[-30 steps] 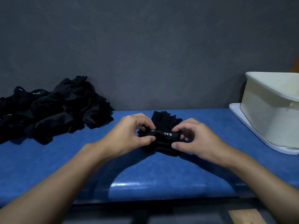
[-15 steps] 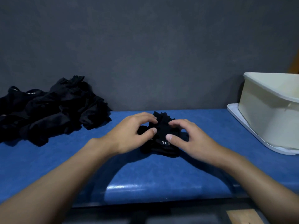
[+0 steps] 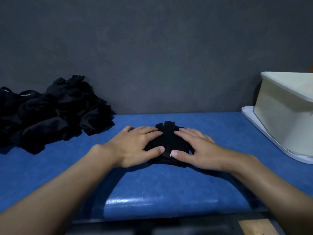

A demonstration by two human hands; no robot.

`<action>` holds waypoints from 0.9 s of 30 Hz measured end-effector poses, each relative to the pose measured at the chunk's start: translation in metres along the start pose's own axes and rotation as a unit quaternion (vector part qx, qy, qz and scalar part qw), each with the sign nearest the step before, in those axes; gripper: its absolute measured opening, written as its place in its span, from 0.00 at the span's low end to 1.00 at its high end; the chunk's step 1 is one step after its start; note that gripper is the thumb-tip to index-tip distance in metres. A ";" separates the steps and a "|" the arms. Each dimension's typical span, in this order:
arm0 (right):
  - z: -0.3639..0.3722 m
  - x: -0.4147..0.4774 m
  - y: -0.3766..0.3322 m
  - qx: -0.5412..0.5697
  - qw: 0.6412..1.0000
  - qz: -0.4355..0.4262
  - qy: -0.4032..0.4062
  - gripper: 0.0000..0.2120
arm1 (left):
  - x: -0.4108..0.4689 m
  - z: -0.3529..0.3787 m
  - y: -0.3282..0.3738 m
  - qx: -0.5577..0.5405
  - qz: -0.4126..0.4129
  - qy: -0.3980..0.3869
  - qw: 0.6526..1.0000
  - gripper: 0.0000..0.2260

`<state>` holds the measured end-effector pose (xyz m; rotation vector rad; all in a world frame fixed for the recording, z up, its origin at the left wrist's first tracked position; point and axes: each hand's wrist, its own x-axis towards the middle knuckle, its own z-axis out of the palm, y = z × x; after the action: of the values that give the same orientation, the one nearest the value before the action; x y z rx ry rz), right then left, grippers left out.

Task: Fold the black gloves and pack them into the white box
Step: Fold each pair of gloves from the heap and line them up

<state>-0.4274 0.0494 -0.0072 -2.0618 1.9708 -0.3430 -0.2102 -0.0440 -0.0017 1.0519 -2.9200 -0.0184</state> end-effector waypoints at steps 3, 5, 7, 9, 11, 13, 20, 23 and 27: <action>-0.002 0.001 0.002 -0.003 1.000 0.007 -0.017 0.42 | 0.000 0.000 0.001 0.009 -0.008 -0.005 1.000 0.42; -0.004 0.000 0.002 0.023 1.000 0.001 0.008 0.43 | -0.002 -0.001 0.002 0.015 -0.015 -0.008 1.000 0.43; -0.006 -0.001 0.003 0.048 0.996 -0.016 0.067 0.36 | -0.004 -0.002 0.002 0.025 -0.020 -0.003 0.999 0.43; -0.007 -0.002 0.004 0.058 0.991 -0.036 0.111 0.28 | -0.004 -0.002 0.002 0.037 -0.025 0.009 0.999 0.44; -0.006 -0.003 0.004 0.064 0.991 -0.046 0.104 0.23 | -0.005 -0.002 0.002 0.039 -0.027 0.023 0.999 0.45; -0.004 -0.003 0.005 0.054 0.995 -0.041 0.078 0.21 | -0.005 -0.002 0.002 0.018 -0.012 0.037 0.999 0.44; -0.005 -0.003 0.005 0.003 1.000 -0.028 0.007 0.27 | -0.006 0.005 -0.005 -0.043 0.002 -0.020 0.999 0.43; -0.005 -0.003 0.007 -0.014 0.999 -0.030 -0.014 0.29 | -0.005 0.006 -0.007 -0.043 -0.004 -0.033 0.999 0.45; -0.007 -0.003 0.003 0.024 0.996 -0.065 0.057 0.25 | -0.004 0.007 -0.005 -0.055 -0.006 -0.035 0.998 0.44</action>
<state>-0.4329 0.0519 -0.0015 -2.1895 1.8752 -0.5399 -0.2042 -0.0448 -0.0093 1.0718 -2.9350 -0.2190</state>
